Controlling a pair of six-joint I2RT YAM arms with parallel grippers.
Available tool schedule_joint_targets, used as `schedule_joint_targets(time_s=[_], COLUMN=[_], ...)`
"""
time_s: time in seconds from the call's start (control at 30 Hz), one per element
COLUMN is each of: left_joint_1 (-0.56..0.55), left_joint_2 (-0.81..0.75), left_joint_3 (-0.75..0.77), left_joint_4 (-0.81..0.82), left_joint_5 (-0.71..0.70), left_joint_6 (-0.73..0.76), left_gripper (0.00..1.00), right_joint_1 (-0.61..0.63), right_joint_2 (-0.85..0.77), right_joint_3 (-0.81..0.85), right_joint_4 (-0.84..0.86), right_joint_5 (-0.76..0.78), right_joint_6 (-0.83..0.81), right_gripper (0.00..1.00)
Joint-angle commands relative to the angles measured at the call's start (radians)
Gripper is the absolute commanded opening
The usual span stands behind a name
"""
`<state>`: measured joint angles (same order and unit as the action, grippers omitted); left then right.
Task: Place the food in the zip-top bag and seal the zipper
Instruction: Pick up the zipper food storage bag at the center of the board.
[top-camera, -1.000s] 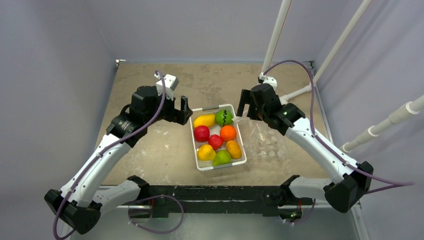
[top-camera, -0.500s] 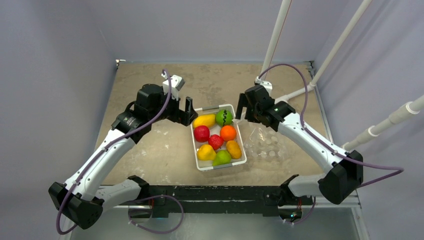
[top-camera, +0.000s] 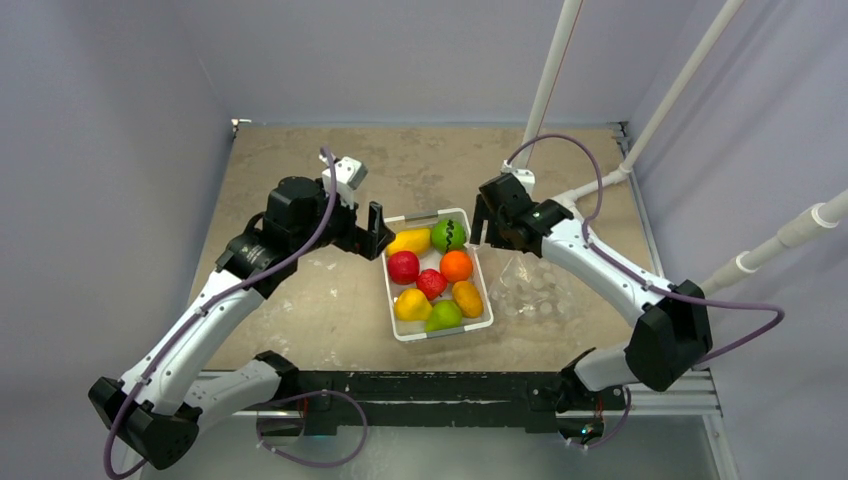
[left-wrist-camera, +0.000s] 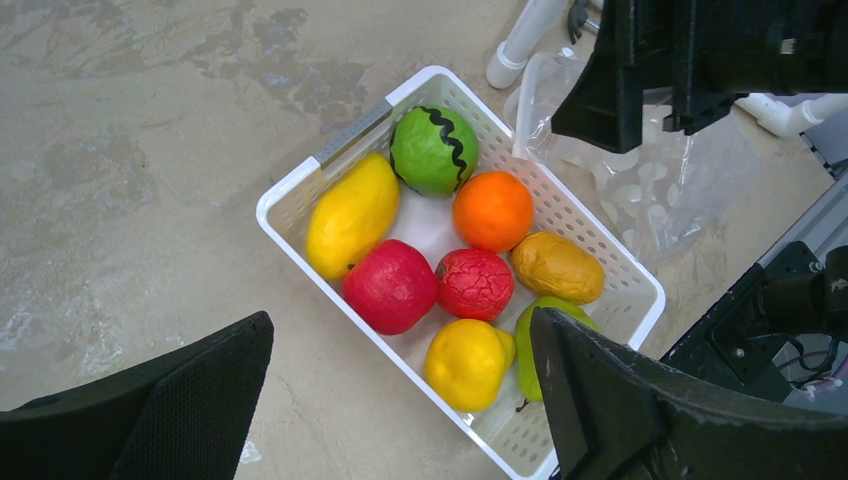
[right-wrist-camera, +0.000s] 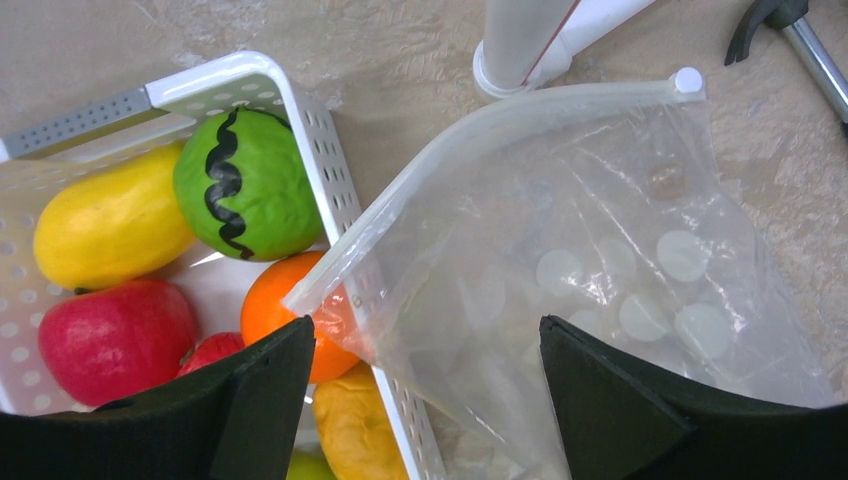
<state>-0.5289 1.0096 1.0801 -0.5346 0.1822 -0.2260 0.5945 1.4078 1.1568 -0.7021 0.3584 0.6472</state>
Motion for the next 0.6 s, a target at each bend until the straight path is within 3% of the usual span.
schedule_joint_targets(time_s=[0.0,0.2,0.43,0.57], left_joint_1=[-0.023,-0.049,-0.057,-0.059], left_joint_2=[-0.036,-0.060,-0.075,-0.071], left_joint_3=[-0.015,-0.026,-0.028,-0.019], left_joint_4=[0.029,0.024,0.015,0.002], left_joint_5=[-0.017,-0.042,-0.050,-0.052], left_joint_6=[-0.012,-0.006,-0.004,-0.007], left_gripper=[0.99,0.99,0.99,0.99], right_joint_1=[-0.001,-0.001,-0.002,0.001], right_joint_2=[0.035,0.063,0.087,0.086], right_joint_3=[-0.003,0.000,0.018,0.032], right_joint_4=[0.012,0.009,-0.004,-0.025], right_joint_5=[0.035,0.047,0.088,0.087], right_joint_6=[0.006,0.012,0.023,0.044], right_gripper=[0.79,0.56,0.04,0.00])
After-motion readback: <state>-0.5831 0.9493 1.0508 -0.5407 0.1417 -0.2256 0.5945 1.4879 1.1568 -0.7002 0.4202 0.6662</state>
